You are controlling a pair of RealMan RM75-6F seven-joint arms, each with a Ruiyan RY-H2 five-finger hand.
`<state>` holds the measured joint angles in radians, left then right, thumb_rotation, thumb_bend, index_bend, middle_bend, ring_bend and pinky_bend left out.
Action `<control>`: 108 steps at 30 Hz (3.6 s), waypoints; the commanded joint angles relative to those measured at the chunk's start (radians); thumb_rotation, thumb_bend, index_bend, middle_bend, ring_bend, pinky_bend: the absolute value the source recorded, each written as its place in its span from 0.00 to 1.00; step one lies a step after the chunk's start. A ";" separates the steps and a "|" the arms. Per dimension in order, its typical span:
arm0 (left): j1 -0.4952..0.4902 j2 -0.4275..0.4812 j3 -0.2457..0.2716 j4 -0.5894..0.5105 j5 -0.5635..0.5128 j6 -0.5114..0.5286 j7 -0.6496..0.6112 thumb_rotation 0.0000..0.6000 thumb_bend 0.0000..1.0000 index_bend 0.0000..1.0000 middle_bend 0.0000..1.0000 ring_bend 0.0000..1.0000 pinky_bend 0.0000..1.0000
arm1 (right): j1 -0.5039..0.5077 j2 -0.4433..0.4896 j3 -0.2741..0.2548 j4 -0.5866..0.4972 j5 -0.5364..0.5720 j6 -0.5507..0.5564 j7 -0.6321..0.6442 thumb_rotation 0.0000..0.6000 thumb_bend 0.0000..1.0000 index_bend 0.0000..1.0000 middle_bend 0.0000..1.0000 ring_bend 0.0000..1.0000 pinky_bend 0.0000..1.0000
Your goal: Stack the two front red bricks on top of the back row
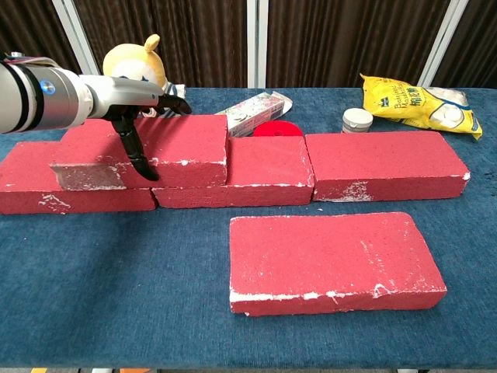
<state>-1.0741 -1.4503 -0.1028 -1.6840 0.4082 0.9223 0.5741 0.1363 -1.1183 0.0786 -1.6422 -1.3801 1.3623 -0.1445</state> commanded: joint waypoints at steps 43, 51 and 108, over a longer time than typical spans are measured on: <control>0.565 0.402 0.210 -0.282 0.596 0.567 -0.224 1.00 0.00 0.02 0.00 0.00 0.00 | 0.168 0.071 -0.107 -0.250 -0.207 -0.284 -0.224 1.00 0.00 0.00 0.00 0.00 0.00; 0.638 0.415 0.198 -0.230 0.677 0.554 -0.302 1.00 0.00 0.02 0.00 0.00 0.00 | 0.245 -0.057 -0.103 -0.260 -0.070 -0.444 -0.336 1.00 0.00 0.00 0.00 0.00 0.00; 0.802 0.475 0.070 -0.116 0.797 0.374 -0.475 1.00 0.00 0.02 0.00 0.00 0.00 | 0.381 -0.416 -0.091 -0.052 0.109 -0.417 -0.229 1.00 0.02 0.00 0.15 0.00 0.00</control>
<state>-0.2728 -0.9752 -0.0320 -1.8003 1.2047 1.2964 0.0992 0.5177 -1.5336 -0.0112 -1.6955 -1.2705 0.9448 -0.3740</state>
